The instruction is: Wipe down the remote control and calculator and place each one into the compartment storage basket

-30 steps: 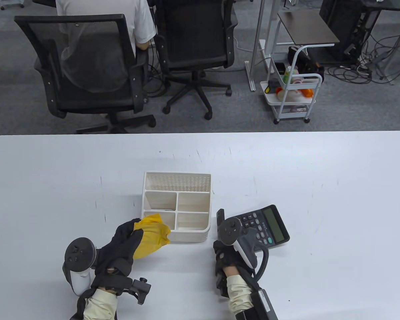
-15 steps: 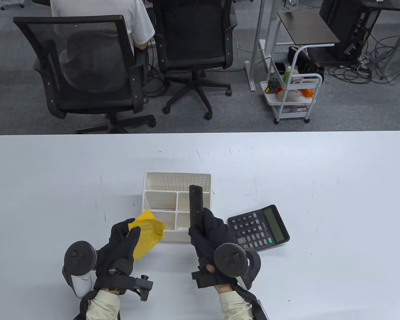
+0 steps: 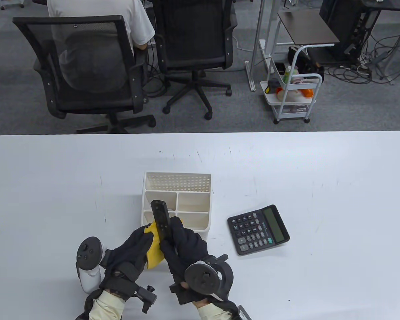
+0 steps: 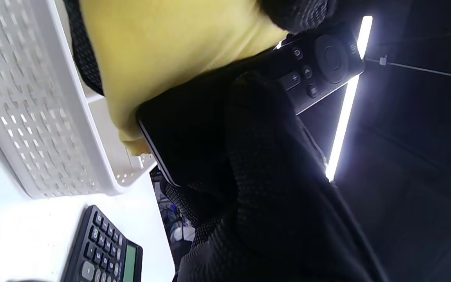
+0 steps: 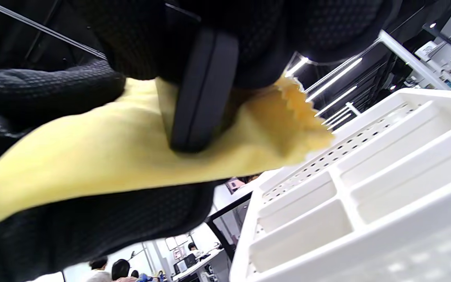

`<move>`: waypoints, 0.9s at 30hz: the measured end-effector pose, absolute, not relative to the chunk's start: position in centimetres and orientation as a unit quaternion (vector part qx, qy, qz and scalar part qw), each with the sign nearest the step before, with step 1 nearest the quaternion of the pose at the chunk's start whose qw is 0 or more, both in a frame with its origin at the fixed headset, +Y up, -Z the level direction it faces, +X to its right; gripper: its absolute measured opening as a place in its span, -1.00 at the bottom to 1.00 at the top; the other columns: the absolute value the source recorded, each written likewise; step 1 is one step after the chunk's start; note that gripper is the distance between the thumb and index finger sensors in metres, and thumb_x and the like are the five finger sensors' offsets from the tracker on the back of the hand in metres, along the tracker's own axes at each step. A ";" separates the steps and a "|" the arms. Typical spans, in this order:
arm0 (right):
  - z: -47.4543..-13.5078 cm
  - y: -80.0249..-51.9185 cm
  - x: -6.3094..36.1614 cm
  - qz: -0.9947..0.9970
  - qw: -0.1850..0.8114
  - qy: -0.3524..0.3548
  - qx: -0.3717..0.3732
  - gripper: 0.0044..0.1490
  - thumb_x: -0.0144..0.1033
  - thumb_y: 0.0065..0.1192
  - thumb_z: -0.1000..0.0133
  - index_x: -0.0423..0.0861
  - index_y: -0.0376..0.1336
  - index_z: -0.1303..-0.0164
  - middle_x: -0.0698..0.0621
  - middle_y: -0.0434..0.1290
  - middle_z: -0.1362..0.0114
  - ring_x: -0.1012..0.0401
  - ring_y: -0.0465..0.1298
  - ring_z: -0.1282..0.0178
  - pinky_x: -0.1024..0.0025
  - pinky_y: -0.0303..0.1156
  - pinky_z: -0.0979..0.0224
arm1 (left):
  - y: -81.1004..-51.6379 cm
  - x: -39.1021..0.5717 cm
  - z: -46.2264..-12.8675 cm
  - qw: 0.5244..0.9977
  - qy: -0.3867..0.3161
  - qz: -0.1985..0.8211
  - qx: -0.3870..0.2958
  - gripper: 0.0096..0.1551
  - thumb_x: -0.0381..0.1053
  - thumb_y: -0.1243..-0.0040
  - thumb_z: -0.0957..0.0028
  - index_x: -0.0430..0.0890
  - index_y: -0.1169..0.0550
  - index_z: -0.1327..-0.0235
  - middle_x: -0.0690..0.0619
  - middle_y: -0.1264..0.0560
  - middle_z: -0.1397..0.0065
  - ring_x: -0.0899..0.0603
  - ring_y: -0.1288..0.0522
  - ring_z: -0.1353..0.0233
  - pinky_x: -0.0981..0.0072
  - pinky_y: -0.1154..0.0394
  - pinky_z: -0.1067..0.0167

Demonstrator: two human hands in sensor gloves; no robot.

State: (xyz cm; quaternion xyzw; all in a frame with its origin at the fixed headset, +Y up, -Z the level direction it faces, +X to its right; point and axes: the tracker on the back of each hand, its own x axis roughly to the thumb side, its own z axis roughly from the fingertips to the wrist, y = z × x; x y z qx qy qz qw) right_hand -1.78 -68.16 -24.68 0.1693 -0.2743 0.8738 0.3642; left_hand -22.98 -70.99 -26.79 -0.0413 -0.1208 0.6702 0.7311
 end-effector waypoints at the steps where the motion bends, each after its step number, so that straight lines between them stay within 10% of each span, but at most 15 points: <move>1: -24.7 -68.3 -1.6 0.877 0.356 -0.277 0.166 -0.19 -0.24 0.32 -0.16 -0.42 0.19 -0.51 -0.16 0.49 -0.18 0.11 0.55 0.07 0.04 0.46 -0.10 | -71.0 -22.8 -26.7 0.721 -0.124 0.680 -0.047 -0.50 0.09 0.02 -0.25 -0.04 -0.39 -0.40 -0.23 -0.53 -0.41 -0.37 -0.58 -0.36 -0.11 -0.66 -0.21; 27: -23.5 -68.8 -3.0 0.877 0.300 -0.286 0.244 -0.17 -0.25 0.34 -0.13 -0.43 0.20 -0.50 -0.13 0.53 -0.18 0.14 0.65 0.09 0.13 0.53 -0.06 | -70.8 -22.9 -26.8 0.707 -0.163 0.687 -0.031 -0.38 0.02 0.01 -0.26 -0.11 -0.23 -0.56 -0.26 -0.38 -0.54 -0.39 -0.46 -0.48 -0.15 -0.53 -0.33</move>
